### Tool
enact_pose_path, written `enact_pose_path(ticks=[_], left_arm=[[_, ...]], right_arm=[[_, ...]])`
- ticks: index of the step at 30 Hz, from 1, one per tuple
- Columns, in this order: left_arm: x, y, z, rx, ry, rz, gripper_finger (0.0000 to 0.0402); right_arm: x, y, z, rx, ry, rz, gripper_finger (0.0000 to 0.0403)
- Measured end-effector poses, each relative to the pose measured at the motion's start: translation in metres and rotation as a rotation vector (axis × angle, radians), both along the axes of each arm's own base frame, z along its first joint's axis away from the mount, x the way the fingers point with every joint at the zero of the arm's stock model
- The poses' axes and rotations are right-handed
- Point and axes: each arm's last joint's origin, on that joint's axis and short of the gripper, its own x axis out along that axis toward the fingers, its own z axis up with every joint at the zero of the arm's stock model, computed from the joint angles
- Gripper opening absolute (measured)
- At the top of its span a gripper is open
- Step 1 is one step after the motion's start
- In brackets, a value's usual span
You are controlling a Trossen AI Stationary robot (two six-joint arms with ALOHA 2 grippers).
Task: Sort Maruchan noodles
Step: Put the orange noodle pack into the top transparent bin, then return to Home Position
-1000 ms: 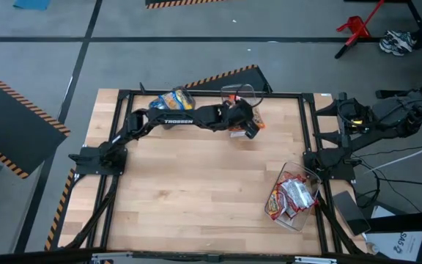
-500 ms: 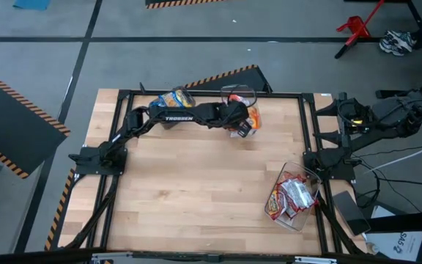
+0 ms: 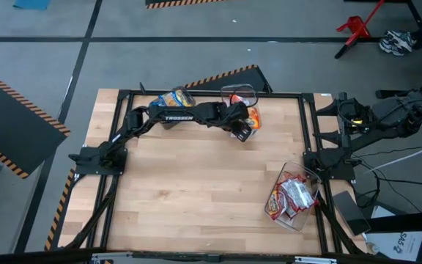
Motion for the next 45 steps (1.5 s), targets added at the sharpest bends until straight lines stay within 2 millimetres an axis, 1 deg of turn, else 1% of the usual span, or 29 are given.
enact_pose_path(ticks=[7, 11, 14, 17, 18, 21, 25, 27, 28, 29, 32, 35, 37, 39, 41, 42, 45], left_arm=[[0.004, -0.001, 0.014, -0.038, -0.055, -0.052, 0.0167], [0.006, -0.002, 0.027, -0.071, -0.102, -0.092, 0.0175], [0.004, -0.002, 0.035, -0.064, -0.120, -0.091, 0.0176], [-0.002, -0.003, 0.037, -0.091, -0.086, -0.082, 0.0176], [-0.004, -0.003, 0.041, -0.091, -0.084, -0.082, 0.0176], [-0.015, -0.003, 0.054, -0.041, -0.041, -0.062, 0.0176], [-0.026, -0.002, 0.057, -0.009, 0.036, -0.034, 0.0176], [-0.033, -0.003, 0.066, -0.010, 0.052, -0.037, 0.0176], [-0.041, -0.005, 0.075, -0.008, 0.052, -0.035, 0.0177], [-0.046, -0.007, 0.089, 0.005, 0.016, -0.034, 0.0176], [-0.067, -0.016, 0.131, 0.032, -0.094, -0.035, 0.0176], [-0.089, -0.033, 0.169, 0.061, -0.191, -0.073, 0.0176], [-0.110, -0.049, 0.198, 0.103, -0.261, -0.128, 0.0176], [-0.134, -0.064, 0.224, 0.165, -0.317, -0.170, 0.0176], [-0.159, -0.079, 0.247, 0.271, -0.358, -0.144, 0.0176], [-0.173, -0.086, 0.258, 0.326, -0.377, -0.126, 0.0176], [-0.218, -0.104, 0.290, 0.449, -0.461, -0.089, 0.0176]], right_arm=[[0.000, 0.000, 0.000, 0.000, 0.000, 0.000, 0.0347], [0.000, 0.000, 0.000, 0.000, 0.000, 0.000, 0.0347], [0.000, 0.000, 0.000, -0.016, -0.002, -0.005, 0.0347], [0.000, -0.002, 0.000, -0.056, -0.009, -0.037, 0.0347], [0.000, -0.002, 0.001, -0.061, -0.012, -0.050, 0.0347], [0.000, -0.003, 0.001, -0.070, -0.016, -0.068, 0.0347], [0.000, -0.003, 0.001, -0.079, -0.017, -0.074, 0.0347], [0.000, -0.003, 0.001, -0.095, -0.012, -0.066, 0.0347], [0.000, -0.003, 0.000, -0.109, -0.009, -0.059, 0.0347], [0.000, -0.003, 0.000, -0.129, -0.002, -0.048, 0.0347], [-0.001, -0.003, -0.001, -0.183, 0.015, -0.015, 0.0347], [0.000, -0.003, 0.001, -0.178, 0.001, -0.019, 0.0347], [0.002, -0.003, 0.005, -0.142, -0.053, -0.069, 0.0347], [0.000, -0.005, 0.011, -0.149, -0.126, -0.089, 0.0347], [-0.009, -0.009, 0.022, -0.146, -0.229, -0.103, 0.0347], [-0.016, -0.012, 0.028, -0.128, -0.293, -0.110, 0.0347], [-0.056, -0.028, 0.043, -0.063, -0.476, -0.136, 0.0347]])
